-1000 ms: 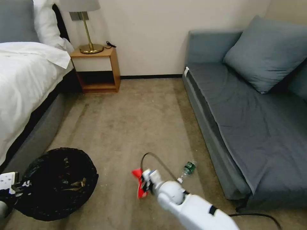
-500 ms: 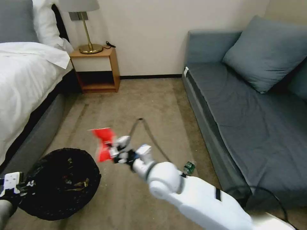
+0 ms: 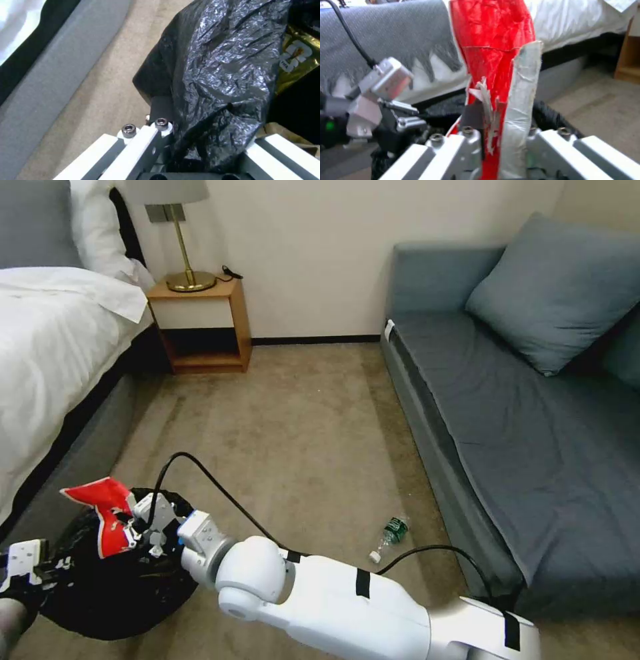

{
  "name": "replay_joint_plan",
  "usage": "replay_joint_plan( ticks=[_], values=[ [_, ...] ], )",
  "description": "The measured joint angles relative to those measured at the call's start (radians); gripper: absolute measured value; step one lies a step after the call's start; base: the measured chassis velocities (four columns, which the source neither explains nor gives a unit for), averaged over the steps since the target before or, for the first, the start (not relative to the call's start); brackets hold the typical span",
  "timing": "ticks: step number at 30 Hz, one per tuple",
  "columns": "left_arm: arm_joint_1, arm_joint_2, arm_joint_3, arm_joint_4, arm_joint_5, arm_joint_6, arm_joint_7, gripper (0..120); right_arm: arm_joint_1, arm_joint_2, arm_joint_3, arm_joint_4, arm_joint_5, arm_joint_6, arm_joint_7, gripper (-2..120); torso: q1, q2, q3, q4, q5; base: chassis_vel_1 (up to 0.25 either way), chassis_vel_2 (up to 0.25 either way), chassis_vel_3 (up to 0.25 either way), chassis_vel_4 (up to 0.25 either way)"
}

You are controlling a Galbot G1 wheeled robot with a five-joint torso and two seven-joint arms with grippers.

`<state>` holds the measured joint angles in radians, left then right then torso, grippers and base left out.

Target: Pick up the trash bin, then pick up the garbage on the floor and place it into the trash bin.

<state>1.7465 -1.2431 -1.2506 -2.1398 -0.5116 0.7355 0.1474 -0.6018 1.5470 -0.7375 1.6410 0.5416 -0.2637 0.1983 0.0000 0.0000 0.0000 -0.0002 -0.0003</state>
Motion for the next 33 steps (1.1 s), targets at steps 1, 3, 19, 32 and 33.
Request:
replay_joint_plan(
  ticks=[1,3,19,32,33],
  values=[
    [-0.002,0.000,0.001,0.000,0.000,0.000,0.000,3,-0.004,0.001,0.000,-0.004,-0.004,0.000,0.000,21,0.000,0.000,0.000,0.0000,0.0000,0.000,0.000,0.000,0.000],
    [-0.004,0.000,0.003,0.000,0.000,0.000,0.000,3,-0.007,0.003,0.000,-0.007,-0.009,-0.001,0.000,28,0.000,0.000,0.000,0.0000,0.0000,0.000,0.000,0.000,0.000],
    [-0.015,0.001,0.007,0.013,-0.003,0.000,0.004,3,-0.039,-0.047,0.033,0.027,-0.057,-0.029,0.001,89,0.000,0.000,0.000,0.0003,0.0003,0.000,0.000,0.000,0.000],
    [-0.039,0.005,0.044,0.033,0.003,0.000,0.003,3,-0.098,-0.249,0.334,0.046,0.065,-0.218,0.244,100,0.000,0.000,0.000,-0.0002,0.0007,0.000,0.000,0.000,0.000],
    [-0.043,0.006,0.050,0.035,0.006,0.000,0.003,3,-0.102,-0.262,0.362,0.025,0.085,-0.247,0.271,100,0.000,0.000,0.000,-0.0001,0.0007,0.000,0.000,0.000,0.000]
  ],
)
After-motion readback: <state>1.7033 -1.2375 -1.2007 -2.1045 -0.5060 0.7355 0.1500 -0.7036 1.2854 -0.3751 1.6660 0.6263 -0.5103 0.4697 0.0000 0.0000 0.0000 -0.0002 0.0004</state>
